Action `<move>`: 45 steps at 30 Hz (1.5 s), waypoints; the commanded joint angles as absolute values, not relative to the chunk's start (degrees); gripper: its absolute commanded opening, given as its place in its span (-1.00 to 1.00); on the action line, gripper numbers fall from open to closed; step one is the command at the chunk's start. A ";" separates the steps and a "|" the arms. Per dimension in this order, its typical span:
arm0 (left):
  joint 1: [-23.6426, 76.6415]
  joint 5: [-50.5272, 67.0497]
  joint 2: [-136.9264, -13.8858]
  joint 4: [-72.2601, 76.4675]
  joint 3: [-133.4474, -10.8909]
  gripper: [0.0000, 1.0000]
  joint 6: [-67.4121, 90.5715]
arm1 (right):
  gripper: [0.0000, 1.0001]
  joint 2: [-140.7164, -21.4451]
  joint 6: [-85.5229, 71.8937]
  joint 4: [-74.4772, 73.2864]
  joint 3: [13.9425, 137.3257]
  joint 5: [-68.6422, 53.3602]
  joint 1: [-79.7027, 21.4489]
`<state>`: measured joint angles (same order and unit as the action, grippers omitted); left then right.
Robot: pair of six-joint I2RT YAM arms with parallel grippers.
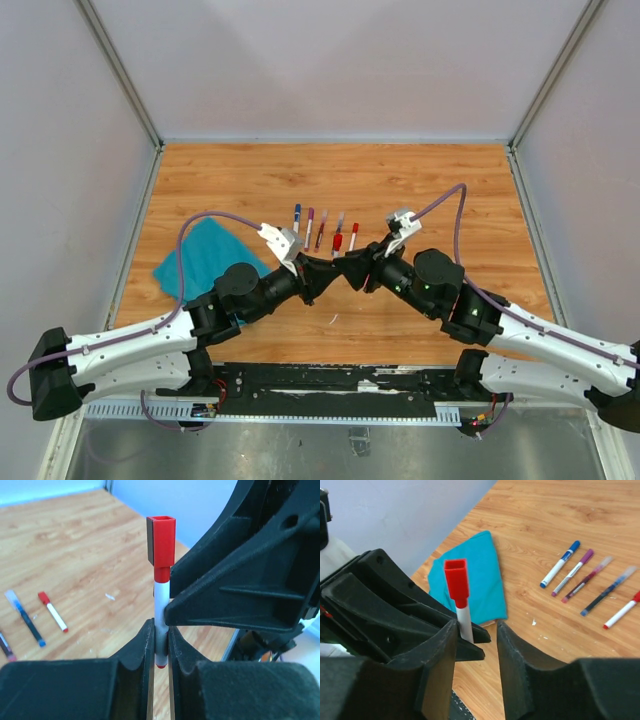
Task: Insert the pens into the pen caps
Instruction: Press the pen cap onto the pen, then place the pen at the center of the board.
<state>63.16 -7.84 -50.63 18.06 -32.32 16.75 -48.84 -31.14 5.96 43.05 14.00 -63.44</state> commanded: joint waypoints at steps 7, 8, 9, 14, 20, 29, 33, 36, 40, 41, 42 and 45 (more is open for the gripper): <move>62.75 -12.48 -47.96 23.48 -29.81 -0.99 18.59 | 0.07 -41.91 -19.02 2.88 50.47 25.04 -64.69; 62.71 -12.67 -47.49 23.00 -29.54 -0.99 18.88 | 0.12 -41.58 -19.11 1.27 50.17 25.12 -64.64; 62.69 -12.81 -46.95 22.76 -29.34 -0.99 18.98 | 0.16 -41.46 -19.59 0.16 49.75 25.14 -64.68; 62.72 -11.41 -46.14 21.83 -29.81 -0.99 18.50 | 0.27 -42.00 -24.56 -3.32 47.89 21.35 -64.69; 62.70 -9.16 -47.12 23.16 -30.06 -0.99 18.20 | 0.14 -44.74 -29.27 -1.19 47.77 16.81 -64.69; 62.75 -9.54 -47.56 23.34 -29.92 -0.99 19.21 | -0.07 -49.30 -29.95 1.36 48.66 12.10 -64.50; 62.70 -9.17 -47.96 23.53 -30.25 -0.99 19.21 | -0.13 -50.15 -30.66 1.96 47.73 10.98 -64.42; 62.73 -8.27 -48.29 24.18 -30.23 -0.99 19.14 | -0.18 -50.73 -31.38 3.01 47.16 10.64 -64.42; 62.69 -7.76 -48.60 24.56 -30.17 -0.99 19.16 | -0.28 -51.77 -31.48 3.81 47.16 10.46 -64.34; 62.75 -7.73 -48.58 24.60 -30.11 -0.99 19.23 | -0.30 -51.95 -31.47 3.86 47.19 10.46 -64.34; 62.72 -7.73 -48.40 24.65 -30.06 -0.99 19.20 | -0.32 -52.09 -31.47 3.79 47.18 10.52 -64.34; 62.71 -7.96 -48.06 24.70 -29.97 -0.99 19.22 | -0.39 -52.58 -31.54 3.57 47.02 10.47 -64.25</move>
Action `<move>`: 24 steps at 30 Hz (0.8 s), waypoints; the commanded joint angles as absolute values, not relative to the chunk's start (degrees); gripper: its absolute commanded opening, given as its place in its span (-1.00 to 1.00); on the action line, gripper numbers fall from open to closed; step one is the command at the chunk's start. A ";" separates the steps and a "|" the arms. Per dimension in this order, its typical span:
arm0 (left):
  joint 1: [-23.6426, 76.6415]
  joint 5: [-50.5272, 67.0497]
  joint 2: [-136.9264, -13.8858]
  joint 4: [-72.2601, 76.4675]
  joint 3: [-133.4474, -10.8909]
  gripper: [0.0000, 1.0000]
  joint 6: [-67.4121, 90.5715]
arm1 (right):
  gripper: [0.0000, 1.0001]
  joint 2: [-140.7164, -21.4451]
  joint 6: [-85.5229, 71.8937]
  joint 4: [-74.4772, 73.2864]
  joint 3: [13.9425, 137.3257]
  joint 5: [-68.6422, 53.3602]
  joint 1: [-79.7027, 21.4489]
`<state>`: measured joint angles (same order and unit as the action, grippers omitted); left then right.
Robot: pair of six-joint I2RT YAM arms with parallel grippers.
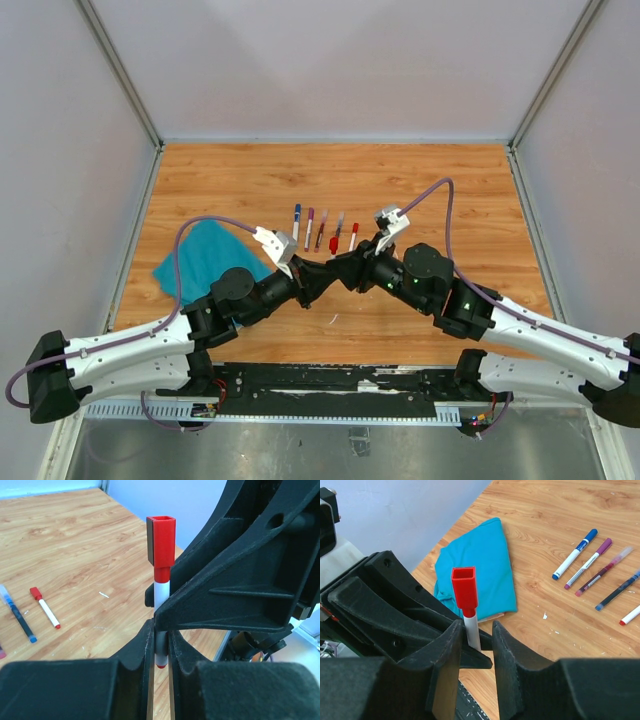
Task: Insert the pens into the pen caps
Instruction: Place the pen at the center of the board.
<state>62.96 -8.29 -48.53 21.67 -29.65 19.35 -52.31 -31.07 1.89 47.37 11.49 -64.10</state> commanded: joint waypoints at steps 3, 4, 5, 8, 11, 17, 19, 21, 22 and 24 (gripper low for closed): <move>62.75 -8.08 -47.82 24.83 -29.97 -0.99 19.03 | -0.47 -53.03 -31.73 3.37 46.93 10.18 -64.17; 62.71 -8.02 -47.84 24.93 -29.97 -0.99 18.95 | -0.49 -53.20 -31.79 3.41 46.87 10.07 -64.16; 62.73 -7.81 -47.83 25.02 -29.97 -0.99 18.91 | -0.56 -53.37 -31.73 3.54 46.78 9.95 -64.16; 62.70 -7.34 -47.60 25.88 -29.51 -0.88 18.72 | -0.87 -53.93 -31.20 4.17 46.33 9.75 -64.16; 62.75 -7.74 -47.16 25.93 -29.32 -0.49 18.92 | -0.98 -53.85 -30.07 4.21 46.08 11.12 -64.07; 62.69 -9.47 -45.02 25.30 -28.12 0.02 19.44 | -0.92 -52.98 -26.75 -1.15 47.86 18.53 -62.93; 62.70 -10.12 -44.26 24.43 -28.08 0.14 19.29 | -0.89 -53.47 -27.01 -4.20 48.51 18.71 -61.10; 62.74 -11.29 -43.84 23.42 -28.25 0.22 19.00 | -0.90 -54.44 -28.09 -6.96 48.85 17.52 -57.82; 62.71 -12.01 -43.86 22.98 -28.29 0.25 18.85 | -0.91 -55.06 -28.79 -8.00 48.95 16.44 -56.07; 62.58 -14.06 -44.46 21.82 -28.57 0.33 18.76 | -0.93 -56.86 -30.23 -10.32 49.36 13.40 -52.36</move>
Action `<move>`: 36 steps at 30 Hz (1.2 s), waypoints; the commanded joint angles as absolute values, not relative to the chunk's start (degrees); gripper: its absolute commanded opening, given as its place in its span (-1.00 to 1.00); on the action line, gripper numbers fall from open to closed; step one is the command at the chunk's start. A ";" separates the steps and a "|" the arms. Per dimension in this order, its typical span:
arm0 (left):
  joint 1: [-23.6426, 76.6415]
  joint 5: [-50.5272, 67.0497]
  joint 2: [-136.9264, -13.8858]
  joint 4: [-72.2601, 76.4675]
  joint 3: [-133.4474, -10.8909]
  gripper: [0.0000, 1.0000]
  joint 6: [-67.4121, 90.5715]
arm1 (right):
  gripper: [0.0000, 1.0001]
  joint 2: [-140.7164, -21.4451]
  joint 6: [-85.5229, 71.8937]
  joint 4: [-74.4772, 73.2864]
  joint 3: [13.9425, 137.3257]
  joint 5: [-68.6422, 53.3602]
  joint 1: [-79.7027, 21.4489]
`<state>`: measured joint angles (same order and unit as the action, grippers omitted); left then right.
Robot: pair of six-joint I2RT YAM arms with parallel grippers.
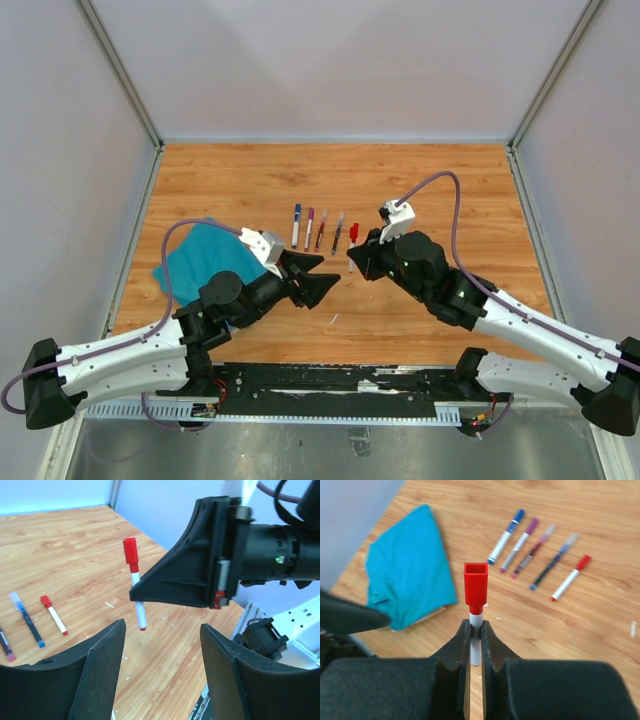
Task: Insert the pens into the pen caps
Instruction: Place the pen at the center of the board.
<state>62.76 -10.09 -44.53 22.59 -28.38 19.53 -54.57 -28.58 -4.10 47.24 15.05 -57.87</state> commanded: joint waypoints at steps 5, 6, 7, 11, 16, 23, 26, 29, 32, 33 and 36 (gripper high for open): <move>59.95 -13.00 -46.22 22.05 -27.70 0.45 18.91 | -0.94 -61.57 -33.06 -13.40 49.93 7.41 -43.86; 58.49 -11.60 -46.33 23.03 -27.02 0.46 19.38 | -0.93 -62.52 -33.70 -13.75 50.00 6.86 -42.39; 56.82 -10.21 -46.44 23.32 -26.50 0.46 20.08 | -0.94 -63.48 -34.46 -14.01 50.03 6.20 -41.07; 50.91 -8.97 -47.17 20.23 -26.56 0.48 21.95 | -0.95 -68.26 -37.61 -15.44 50.52 3.37 -35.74; 47.43 -14.27 -45.81 12.50 -27.02 0.70 21.28 | -0.94 -76.49 -37.20 -19.74 54.53 2.96 -32.68; 47.29 -18.59 -39.32 6.04 -24.55 0.80 21.80 | -0.90 -87.95 -38.35 -20.33 59.45 3.08 -31.73; 47.29 -18.42 -37.40 4.69 -23.56 0.81 23.07 | -0.90 -92.08 -40.66 -19.14 61.50 0.92 -30.21; 47.29 -17.95 -35.77 3.79 -22.74 0.81 24.20 | -0.90 -96.01 -43.24 -17.92 63.04 -1.80 -28.45; 47.29 -17.93 -34.40 3.16 -22.32 0.85 24.83 | -0.90 -99.75 -44.78 -17.84 65.18 -3.73 -27.14; 47.29 -18.00 -34.15 2.98 -22.17 0.86 24.93 | -0.90 -100.97 -44.86 -18.10 66.01 -4.11 -26.94; 47.29 -17.94 -33.52 2.48 -22.23 0.87 25.16 | -0.91 -103.60 -45.04 -18.76 68.00 -4.14 -26.62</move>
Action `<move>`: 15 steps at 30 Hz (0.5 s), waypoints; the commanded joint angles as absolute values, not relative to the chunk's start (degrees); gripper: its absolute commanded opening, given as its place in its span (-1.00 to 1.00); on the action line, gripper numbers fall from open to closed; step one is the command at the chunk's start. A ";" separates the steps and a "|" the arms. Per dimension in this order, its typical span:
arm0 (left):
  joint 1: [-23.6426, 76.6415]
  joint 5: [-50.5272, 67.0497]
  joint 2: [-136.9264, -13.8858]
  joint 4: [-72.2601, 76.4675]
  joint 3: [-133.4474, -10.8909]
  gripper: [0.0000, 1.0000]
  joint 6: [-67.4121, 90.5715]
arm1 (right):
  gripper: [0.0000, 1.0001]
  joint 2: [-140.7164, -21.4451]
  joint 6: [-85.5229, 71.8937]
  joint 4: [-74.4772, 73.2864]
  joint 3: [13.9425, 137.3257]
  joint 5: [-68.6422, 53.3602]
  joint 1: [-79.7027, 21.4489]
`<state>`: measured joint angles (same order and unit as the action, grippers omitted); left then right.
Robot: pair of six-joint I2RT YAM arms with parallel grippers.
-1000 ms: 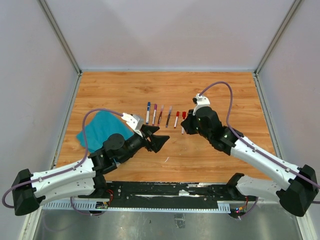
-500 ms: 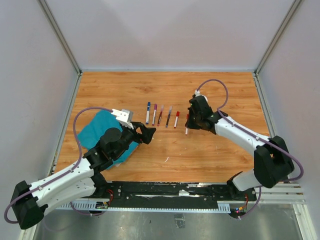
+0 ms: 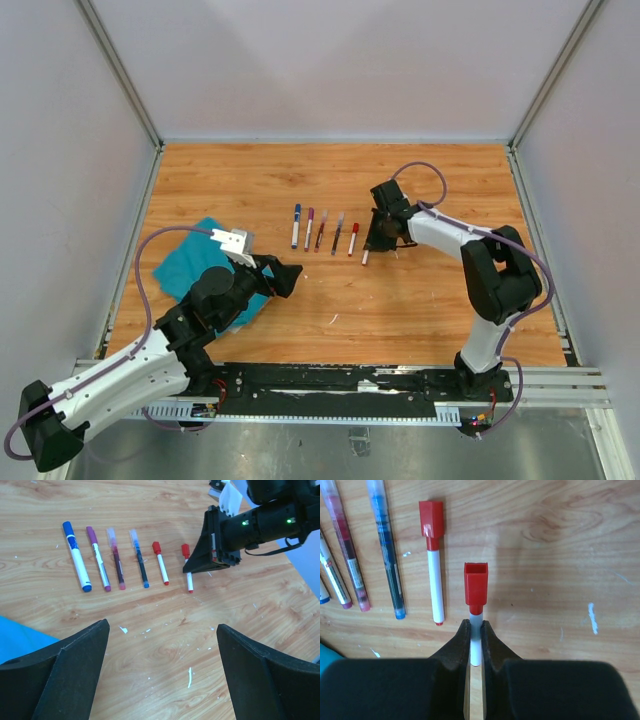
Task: Insert the pens into the pen caps
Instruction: Place the pen at the center of the board.
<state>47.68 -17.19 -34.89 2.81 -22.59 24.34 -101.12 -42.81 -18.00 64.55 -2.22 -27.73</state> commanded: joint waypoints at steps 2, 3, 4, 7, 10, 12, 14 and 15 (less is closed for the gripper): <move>47.29 -17.87 -33.33 2.37 -22.27 0.88 25.18 | -0.91 -104.71 -44.98 -18.84 68.70 -2.99 -26.47; 47.29 -17.80 -33.31 2.30 -22.28 0.89 25.25 | -0.91 -105.09 -44.85 -18.88 68.95 -2.34 -26.38; 47.29 -17.64 -33.34 2.24 -22.39 0.89 25.28 | -0.91 -105.50 -44.71 -18.92 69.17 -1.82 -26.24; 47.29 -17.13 -33.46 2.28 -22.35 0.89 25.40 | -0.89 -106.79 -44.37 -19.16 69.89 -1.65 -25.65; 47.29 -16.99 -33.85 2.37 -22.49 0.90 25.58 | -0.85 -108.08 -43.88 -19.67 70.82 -1.41 -25.34; 47.29 -16.77 -34.14 2.52 -22.63 0.90 25.68 | -0.84 -108.72 -43.57 -19.72 71.19 -0.92 -25.27; 47.29 -16.45 -34.39 2.87 -22.68 0.91 25.71 | -0.83 -109.46 -43.15 -20.14 71.93 -0.18 -25.18; 47.29 -16.32 -34.51 2.96 -22.75 0.91 25.72 | -0.80 -109.93 -42.85 -20.44 72.41 0.21 -25.14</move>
<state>47.70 -16.88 -34.22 2.02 -22.59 25.56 -108.14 -43.70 -18.41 69.95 -2.46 -26.04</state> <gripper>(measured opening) 0.950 0.089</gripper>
